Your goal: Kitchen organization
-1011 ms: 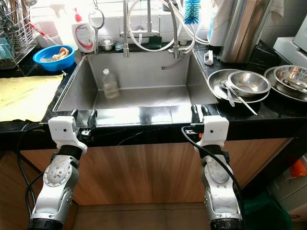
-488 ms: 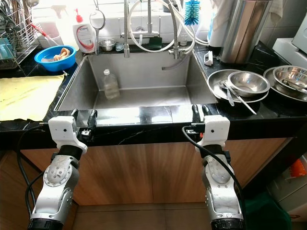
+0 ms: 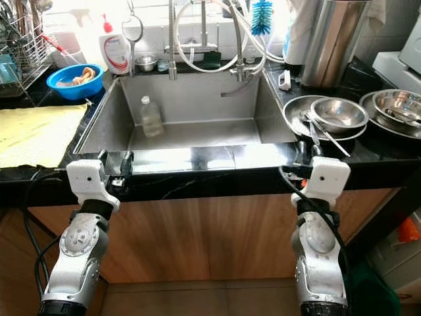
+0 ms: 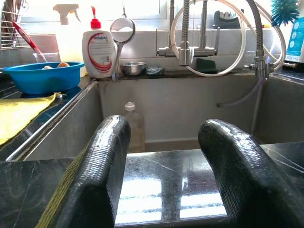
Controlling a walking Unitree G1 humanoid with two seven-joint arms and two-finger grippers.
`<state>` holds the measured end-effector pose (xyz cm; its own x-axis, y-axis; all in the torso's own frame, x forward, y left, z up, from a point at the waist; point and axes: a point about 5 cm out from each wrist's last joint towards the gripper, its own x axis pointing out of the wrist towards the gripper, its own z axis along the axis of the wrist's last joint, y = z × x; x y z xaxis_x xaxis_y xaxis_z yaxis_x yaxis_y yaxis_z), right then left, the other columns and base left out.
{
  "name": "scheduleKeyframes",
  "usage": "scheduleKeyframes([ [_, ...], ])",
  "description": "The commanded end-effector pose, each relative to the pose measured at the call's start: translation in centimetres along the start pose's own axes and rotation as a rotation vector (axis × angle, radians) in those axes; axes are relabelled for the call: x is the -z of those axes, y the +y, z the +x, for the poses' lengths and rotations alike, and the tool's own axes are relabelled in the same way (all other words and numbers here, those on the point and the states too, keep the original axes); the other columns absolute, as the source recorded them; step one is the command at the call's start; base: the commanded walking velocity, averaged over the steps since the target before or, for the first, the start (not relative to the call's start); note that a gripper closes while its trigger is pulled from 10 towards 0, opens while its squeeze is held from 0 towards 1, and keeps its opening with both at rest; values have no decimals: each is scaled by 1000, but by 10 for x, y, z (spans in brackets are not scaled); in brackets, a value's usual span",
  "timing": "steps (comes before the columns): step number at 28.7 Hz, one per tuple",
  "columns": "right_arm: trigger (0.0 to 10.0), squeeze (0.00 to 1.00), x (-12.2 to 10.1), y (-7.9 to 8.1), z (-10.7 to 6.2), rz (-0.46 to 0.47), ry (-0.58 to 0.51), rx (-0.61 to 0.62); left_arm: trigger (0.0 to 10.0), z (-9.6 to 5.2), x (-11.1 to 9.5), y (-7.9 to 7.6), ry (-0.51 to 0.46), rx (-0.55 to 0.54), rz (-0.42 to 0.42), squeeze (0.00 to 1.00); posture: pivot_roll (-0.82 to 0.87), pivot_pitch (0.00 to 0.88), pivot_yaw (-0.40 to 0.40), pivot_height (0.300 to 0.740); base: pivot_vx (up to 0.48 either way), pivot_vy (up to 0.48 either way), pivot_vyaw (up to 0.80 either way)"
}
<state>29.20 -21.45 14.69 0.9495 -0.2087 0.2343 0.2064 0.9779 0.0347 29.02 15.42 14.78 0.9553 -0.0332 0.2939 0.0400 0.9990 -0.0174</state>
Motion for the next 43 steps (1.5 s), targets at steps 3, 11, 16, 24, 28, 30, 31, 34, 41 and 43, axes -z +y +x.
scheduleKeyframes([
  [3, 10000, 804, -1, 2, 3, 35, 19, 24, 10000, 1, -3, 1, -15, 1, 9, 0, -139, 0, 75, 740, 0, 0, 0],
  [11, 10000, 0, 1, -3, 7, 65, 41, 89, 10000, 0, -4, 2, -14, -1, 10, 0, -137, 0, 75, 740, 0, 0, 0],
  [16, 10000, 0, -2, -6, 11, 67, 37, 114, 10000, 0, -3, 2, -14, 0, 10, 0, -137, 0, 75, 740, 0, 0, 0],
  [24, 10000, 0, -3, -11, 16, 86, 38, 164, 10000, 1, -3, 2, -14, -1, 10, 0, -135, 0, 74, 740, 0, 0, 0],
  [28, 10000, 0, -3, -12, 17, 85, 46, 172, 10000, 1, -3, 3, -12, -2, 12, 0, -132, 0, 73, 740, 0, 0, 0],
  [30, 10000, 0, -2, -13, 18, 77, 57, 180, 10000, 1, -3, 3, -12, -2, 12, 0, -132, 0, 73, 740, 0, 0, 0],
  [31, 10000, 0, -2, -13, 19, 73, 62, 185, 10000, 1, -3, 3, -11, -1, 12, 0, -132, 0, 73, 740, 0, 0, 0],
  [34, 10000, 0, -2, -14, 21, 73, 67, 188, 10000, 1, -3, 3, -10, -1, 11, 0, -135, 0, 75, 740, 0, 0, 0],
  [41, 10000, 0, -3, -10, 29, 53, 80, 170, 10000, 0, -3, 3, -8, -2, 11, 0, -134, 0, 75, 740, 0, 0, 0],
  [43, 10000, 0, -3, -9, 29, 53, 79, 164, 10000, 0, -3, 3, -8, -3, 10, 0, -134, 0, 75, 740, 0, 0, 0],
])
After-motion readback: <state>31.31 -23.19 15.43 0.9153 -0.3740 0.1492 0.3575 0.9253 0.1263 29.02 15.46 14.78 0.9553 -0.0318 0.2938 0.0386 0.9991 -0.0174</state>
